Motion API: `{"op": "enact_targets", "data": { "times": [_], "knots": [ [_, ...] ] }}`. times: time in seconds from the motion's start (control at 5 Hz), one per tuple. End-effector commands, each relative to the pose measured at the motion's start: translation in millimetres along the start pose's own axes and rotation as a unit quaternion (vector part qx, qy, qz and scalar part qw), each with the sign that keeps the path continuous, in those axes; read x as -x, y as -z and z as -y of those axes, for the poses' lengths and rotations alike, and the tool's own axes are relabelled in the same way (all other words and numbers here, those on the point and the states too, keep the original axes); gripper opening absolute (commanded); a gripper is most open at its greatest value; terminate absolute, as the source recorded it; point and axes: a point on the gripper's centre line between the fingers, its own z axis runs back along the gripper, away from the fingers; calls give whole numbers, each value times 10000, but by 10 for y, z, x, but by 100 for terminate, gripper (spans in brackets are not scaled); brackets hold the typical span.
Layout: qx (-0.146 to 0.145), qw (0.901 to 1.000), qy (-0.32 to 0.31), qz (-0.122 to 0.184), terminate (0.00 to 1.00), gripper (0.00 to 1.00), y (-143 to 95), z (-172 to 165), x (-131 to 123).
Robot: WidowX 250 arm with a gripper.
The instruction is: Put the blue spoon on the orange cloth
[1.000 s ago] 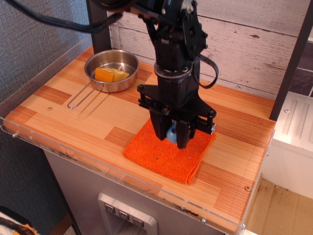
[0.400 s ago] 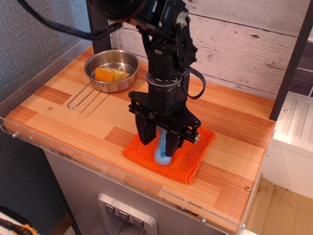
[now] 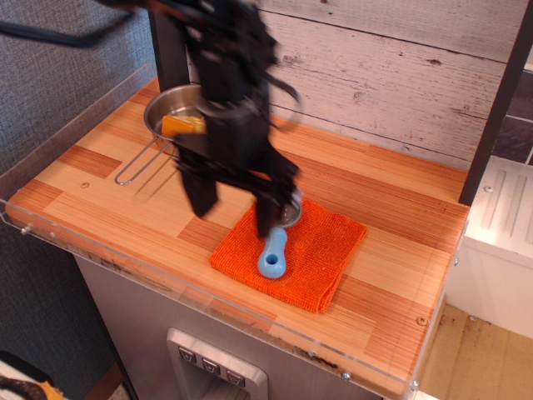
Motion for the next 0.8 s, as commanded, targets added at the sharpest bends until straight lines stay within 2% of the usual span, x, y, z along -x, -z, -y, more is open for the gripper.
{"op": "enact_targets", "data": {
  "times": [0.0,0.2,0.6],
  "knots": [
    [-102,9996,-193,172,0,100,-191,-302,-213],
    [-49,9999,-75,51,0,100,-172,-317,-307],
    [-53,10000,-53,53,0,100,-175,-311,-337]
  ]
}}
